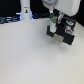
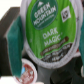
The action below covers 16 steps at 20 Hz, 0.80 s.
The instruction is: Open the kcup holder, insert the kcup into the holder, and close the kcup holder
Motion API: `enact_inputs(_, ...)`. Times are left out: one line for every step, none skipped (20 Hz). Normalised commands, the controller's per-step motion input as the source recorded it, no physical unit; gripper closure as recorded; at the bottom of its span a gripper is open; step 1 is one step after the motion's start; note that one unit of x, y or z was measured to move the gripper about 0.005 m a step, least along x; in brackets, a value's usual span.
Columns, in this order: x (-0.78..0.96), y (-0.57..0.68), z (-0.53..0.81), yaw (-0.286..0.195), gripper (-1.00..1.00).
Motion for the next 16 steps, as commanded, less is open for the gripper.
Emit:
enact_inputs(0.0,0.0,0.0,0.0,1.0)
enact_inputs(-0.15,0.58,0.23,0.056,1.0)
enact_inputs(0.0,0.0,0.09,0.0,1.0)
enact_inputs(0.0,0.03,0.32,0.0,1.0)
enact_inputs(0.0,0.1,0.35,0.006,1.0)
enact_inputs(0.05,0.33,0.36,0.031,1.0)
enact_inputs(0.0,0.37,0.49,0.028,1.0)
enact_inputs(0.0,0.41,0.51,0.036,1.0)
enact_inputs(0.0,0.41,0.57,0.035,1.0)
enact_inputs(0.0,0.34,0.47,0.047,1.0)
enact_inputs(0.0,0.31,0.44,0.021,1.0)
enact_inputs(0.0,0.28,0.39,0.017,1.0)
enact_inputs(-0.01,0.28,0.31,0.027,1.0)
enact_inputs(0.0,0.3,0.25,0.019,1.0)
enact_inputs(0.07,0.31,0.18,0.013,1.0)
enact_inputs(0.0,0.12,0.0,0.0,1.0)
